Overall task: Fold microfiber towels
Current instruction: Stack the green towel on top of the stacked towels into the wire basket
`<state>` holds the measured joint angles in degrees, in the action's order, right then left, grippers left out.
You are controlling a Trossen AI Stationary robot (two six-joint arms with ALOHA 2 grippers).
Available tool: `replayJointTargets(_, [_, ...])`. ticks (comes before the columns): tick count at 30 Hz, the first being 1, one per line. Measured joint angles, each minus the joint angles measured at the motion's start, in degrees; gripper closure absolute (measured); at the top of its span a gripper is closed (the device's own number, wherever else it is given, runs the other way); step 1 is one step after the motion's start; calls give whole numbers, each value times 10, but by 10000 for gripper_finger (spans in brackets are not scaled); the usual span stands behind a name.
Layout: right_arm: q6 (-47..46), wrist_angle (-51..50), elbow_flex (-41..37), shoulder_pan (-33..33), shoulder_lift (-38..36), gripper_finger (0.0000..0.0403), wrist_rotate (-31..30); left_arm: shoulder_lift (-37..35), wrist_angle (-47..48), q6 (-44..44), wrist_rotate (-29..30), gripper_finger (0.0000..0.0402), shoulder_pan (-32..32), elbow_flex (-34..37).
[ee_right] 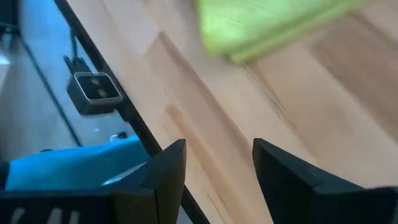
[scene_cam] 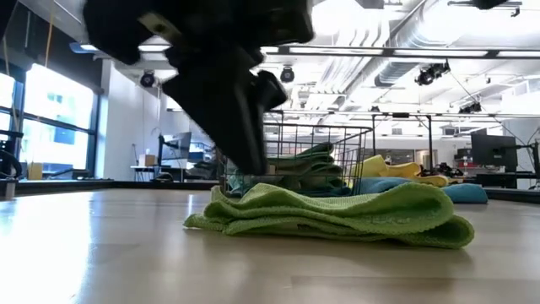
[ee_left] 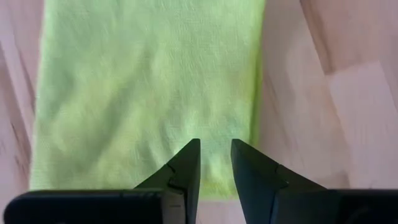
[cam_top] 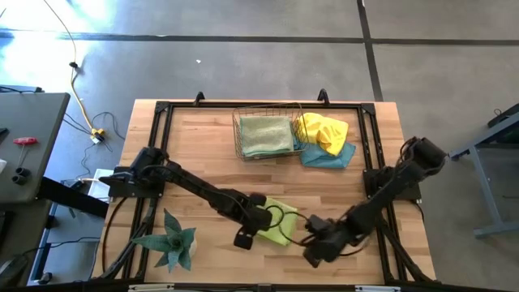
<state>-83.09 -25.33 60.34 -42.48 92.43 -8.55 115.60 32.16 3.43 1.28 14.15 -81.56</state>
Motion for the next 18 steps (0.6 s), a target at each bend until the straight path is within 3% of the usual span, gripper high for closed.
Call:
replayJointTargets(4, [-64,-72,-25,-33,-56,224,-66,1,-34,-4,0,321,-3,0])
replayJointTargets(6, [-117,-55,-65,-34,-73,224,-116,2,-57,-6,0,321,-7,0])
replayJointTargets(11, [-232,230,-213,-15,-64,224,-207,3,-98,6,2,321,-29,10])
replayJointTargets(14, [-250,381,-270,1,-38,224,-231,4,-100,22,2,321,-43,33])
replayJointTargets(18, [-273,428,-285,22,-10,224,-231,4,-105,52,-24,321,-51,60])
